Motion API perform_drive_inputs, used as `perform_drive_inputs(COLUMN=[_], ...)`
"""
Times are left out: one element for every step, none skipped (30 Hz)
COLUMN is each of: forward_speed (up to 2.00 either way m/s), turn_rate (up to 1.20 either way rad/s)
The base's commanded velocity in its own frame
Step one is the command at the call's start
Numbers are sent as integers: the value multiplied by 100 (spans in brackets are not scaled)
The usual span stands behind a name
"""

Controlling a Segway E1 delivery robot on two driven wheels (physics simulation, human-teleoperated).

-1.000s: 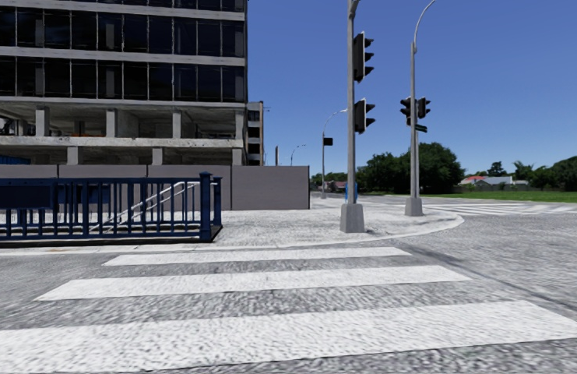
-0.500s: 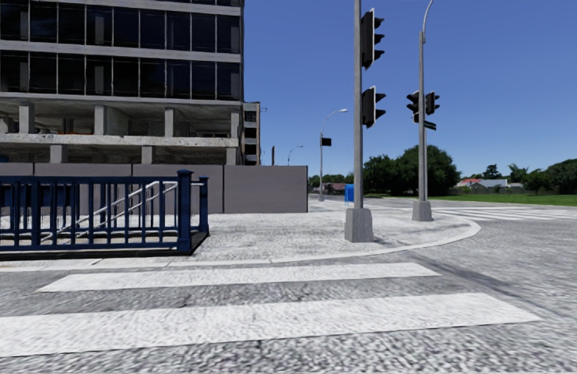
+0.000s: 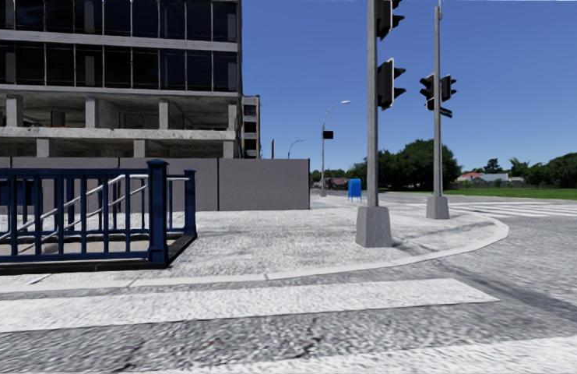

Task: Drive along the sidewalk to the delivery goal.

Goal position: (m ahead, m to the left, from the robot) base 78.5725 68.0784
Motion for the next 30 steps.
perform_drive_inputs(forward_speed=[154,154,154,154,154,154,154,154,154,154,154,154,154,154,154,154,154,154,154,154,154,154,154,154,154,154,154,154,154,154], turn_rate=[0,0,0,0,0,0,0,0,0,0,0,0,0,0,0,0,0,0,0,0,0,0,0,0,0,0,0,0,0,0])
